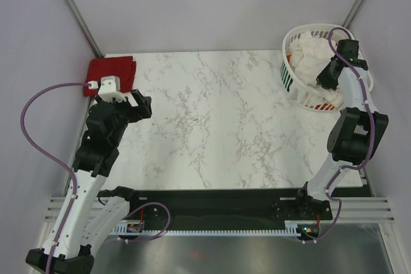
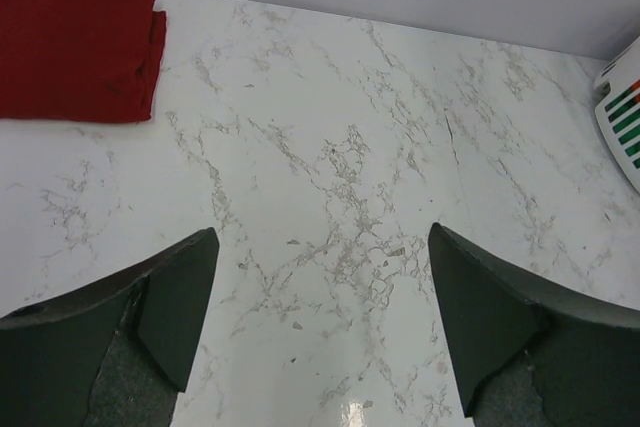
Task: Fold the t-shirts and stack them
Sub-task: Grab the tshirt from the pile, then move the tshirt to the center of the board, then flatten the tshirt out
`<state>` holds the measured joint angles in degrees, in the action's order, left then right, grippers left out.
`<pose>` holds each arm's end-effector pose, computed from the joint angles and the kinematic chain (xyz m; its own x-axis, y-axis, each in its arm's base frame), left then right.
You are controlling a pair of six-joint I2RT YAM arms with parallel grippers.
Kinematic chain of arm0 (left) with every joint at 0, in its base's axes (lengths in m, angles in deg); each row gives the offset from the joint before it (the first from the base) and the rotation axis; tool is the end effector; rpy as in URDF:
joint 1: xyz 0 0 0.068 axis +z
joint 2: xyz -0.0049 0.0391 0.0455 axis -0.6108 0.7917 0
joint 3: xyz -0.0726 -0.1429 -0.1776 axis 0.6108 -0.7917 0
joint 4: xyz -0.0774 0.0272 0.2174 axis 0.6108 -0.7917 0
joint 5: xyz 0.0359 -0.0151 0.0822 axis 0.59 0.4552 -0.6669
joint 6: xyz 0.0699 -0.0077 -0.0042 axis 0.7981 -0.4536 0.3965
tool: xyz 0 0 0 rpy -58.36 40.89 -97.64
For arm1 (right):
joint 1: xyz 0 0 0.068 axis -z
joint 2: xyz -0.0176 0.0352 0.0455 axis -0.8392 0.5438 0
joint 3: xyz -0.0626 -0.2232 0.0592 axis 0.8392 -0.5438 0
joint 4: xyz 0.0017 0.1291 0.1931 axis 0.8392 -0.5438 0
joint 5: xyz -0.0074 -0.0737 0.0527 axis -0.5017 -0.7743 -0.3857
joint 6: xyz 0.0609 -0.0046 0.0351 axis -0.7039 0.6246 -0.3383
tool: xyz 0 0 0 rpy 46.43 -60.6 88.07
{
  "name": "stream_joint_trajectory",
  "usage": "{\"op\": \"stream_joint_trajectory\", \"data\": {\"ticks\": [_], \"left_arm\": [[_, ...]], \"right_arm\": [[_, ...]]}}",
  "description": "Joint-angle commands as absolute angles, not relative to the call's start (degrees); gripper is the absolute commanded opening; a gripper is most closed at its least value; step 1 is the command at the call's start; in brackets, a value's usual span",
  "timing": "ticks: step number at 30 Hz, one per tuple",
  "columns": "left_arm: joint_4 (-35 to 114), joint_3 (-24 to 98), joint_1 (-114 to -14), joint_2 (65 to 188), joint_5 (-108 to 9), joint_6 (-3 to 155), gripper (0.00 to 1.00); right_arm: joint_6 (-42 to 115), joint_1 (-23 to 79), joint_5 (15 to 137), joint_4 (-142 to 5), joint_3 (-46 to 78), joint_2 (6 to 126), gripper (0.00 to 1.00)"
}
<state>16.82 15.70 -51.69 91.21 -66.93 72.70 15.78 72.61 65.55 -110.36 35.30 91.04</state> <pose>0.1706 -0.0332 0.3357 -0.1941 -0.2187 -0.9563 0.0394 0.9723 -0.2304 0.3678 -0.1055 0.2465 -0.5455 0.6356 -0.5463 0.6239 0.7432 0.2417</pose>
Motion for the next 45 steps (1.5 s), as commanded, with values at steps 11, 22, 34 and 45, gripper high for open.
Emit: {"op": "stream_joint_trajectory", "data": {"ticks": [11,22,34,45], "left_arm": [[17.7,15.4,-52.4,92.6,-69.2,75.6,0.91],[17.4,15.3,-52.5,92.6,-71.0,76.0,0.91],[10.9,18.7,-55.6,103.3,-61.9,72.2,0.89],[4.4,16.8,-59.4,124.7,-63.4,54.2,1.0]], "right_arm": [[27.0,44.5,72.4,-116.1,73.7,82.9,0.0],[26.3,40.2,54.7,-105.0,53.5,61.6,0.98],[18.2,40.2,61.8,-106.5,18.8,56.5,0.98],[20.3,40.3,63.7,-103.0,8.7,52.3,0.98]]}}
